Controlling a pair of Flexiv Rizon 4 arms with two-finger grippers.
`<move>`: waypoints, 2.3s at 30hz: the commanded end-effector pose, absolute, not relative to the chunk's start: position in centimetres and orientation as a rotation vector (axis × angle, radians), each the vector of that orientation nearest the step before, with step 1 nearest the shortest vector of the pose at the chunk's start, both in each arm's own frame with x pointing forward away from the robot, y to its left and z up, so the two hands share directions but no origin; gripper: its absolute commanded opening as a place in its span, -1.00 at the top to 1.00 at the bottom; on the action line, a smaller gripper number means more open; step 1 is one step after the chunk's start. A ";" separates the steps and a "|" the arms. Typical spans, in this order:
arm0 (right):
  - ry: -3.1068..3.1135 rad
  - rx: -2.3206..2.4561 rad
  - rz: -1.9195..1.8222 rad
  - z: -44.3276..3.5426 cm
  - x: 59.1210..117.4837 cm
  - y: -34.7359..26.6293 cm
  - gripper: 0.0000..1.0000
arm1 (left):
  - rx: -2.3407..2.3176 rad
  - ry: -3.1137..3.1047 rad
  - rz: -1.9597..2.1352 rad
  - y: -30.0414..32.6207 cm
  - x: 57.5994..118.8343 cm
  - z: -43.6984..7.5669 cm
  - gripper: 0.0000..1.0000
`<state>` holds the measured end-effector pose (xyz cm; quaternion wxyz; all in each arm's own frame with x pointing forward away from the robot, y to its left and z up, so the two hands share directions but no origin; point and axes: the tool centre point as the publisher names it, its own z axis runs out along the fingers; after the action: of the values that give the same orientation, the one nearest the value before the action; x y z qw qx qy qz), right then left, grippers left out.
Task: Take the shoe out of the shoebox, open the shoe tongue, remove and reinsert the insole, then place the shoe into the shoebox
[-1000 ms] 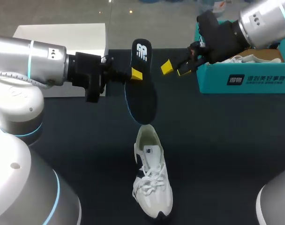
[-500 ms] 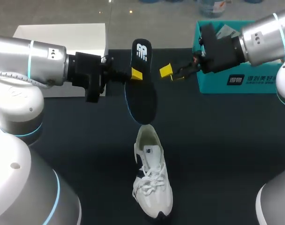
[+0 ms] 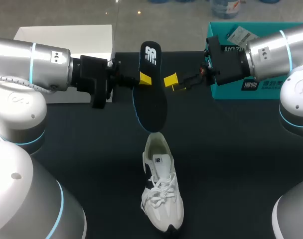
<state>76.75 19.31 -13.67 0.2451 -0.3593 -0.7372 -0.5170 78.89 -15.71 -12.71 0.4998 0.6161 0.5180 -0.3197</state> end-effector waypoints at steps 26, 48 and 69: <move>-1.982 -0.906 -1.406 -14.5 77.3 22.2 0.62 | 1.491 1.254 -0.770 -15.8 78.9 -12.7 1.00; -1.979 -0.881 -1.450 -14.4 77.6 22.3 1.00 | 1.491 1.254 -0.770 -15.8 78.9 -12.7 1.00; -1.957 -0.850 -1.442 -14.6 77.6 23.0 0.04 | 1.491 1.254 -0.770 -15.8 78.9 -12.7 1.00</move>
<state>77.41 22.73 -14.48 0.2793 -0.3172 -0.7296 -0.5376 78.90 -15.68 -12.69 0.4995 0.6164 0.5179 -0.3199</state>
